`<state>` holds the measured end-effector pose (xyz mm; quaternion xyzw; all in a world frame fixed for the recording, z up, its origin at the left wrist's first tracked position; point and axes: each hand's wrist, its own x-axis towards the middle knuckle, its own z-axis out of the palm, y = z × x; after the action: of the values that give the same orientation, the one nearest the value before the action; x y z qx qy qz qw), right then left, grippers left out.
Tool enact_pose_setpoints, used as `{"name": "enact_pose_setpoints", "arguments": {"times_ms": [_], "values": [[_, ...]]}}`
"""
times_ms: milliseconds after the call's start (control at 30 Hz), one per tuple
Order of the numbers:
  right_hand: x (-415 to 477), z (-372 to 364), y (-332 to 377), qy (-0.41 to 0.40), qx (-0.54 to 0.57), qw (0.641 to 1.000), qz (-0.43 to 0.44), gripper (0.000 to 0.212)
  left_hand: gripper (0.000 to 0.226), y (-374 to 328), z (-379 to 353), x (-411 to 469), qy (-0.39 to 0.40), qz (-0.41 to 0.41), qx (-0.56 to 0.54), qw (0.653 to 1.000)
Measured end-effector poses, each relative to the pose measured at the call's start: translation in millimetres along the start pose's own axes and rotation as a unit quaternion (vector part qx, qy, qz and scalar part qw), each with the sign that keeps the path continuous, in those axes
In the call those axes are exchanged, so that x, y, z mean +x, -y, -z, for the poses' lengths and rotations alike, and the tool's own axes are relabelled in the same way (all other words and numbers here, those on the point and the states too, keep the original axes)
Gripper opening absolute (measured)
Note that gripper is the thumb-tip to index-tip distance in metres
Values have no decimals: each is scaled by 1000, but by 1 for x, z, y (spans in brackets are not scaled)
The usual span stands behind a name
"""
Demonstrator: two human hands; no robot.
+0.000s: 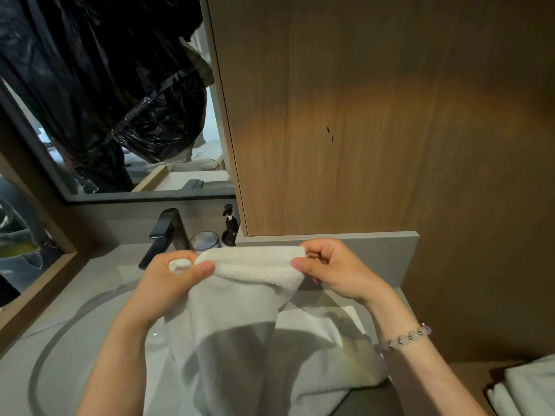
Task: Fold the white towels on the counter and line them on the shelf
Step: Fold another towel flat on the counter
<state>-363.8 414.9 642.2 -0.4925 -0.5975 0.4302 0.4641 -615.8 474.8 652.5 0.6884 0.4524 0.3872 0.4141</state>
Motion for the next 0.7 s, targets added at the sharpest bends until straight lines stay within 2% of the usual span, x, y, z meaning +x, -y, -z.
{"name": "enact_pose_setpoints", "arguments": {"times_ms": [33, 100, 200, 233, 300, 367, 400, 500, 533, 600, 700], "values": [[0, -1, 1, -1, 1, 1000, 1, 41, 32, 0, 2, -1, 18, 5, 0, 1000], [0, -2, 2, -8, 5, 1000, 5, 34, 58, 2, 10, 2, 76, 11, 35, 996], [5, -5, 6, 1, 2, 1000, 29, 34, 64, -4, 11, 11, 152, -15, 143, 978], [6, -9, 10, 15, 3, 999, 39, 33, 66, -10, 5, 12, 166, -15, 151, 974], [8, -16, 14, 36, 12, 998, 54, 28, 82, -21, -13, 14, 189, -27, 130, 973], [9, -21, 15, 43, 23, 997, 62, 13, 95, -29, -31, 12, 183, -65, 90, 977], [10, -23, 14, 38, 28, 997, 63, 15, 88, -31, -36, 11, 167, -81, 63, 980], [9, -29, 10, 39, 38, 997, 51, 14, 36, -36, -48, 8, 109, -103, -11, 989], [9, -31, 7, 46, 36, 997, 46, 14, 29, -38, -51, 8, 91, -108, -29, 990], [8, -37, 7, 62, 14, 998, 30, 20, 30, -44, -51, 9, 34, -128, -39, 990], [8, -39, 7, 61, -55, 997, 3, 39, 30, -51, -44, 11, -66, -134, -25, 988]]}}
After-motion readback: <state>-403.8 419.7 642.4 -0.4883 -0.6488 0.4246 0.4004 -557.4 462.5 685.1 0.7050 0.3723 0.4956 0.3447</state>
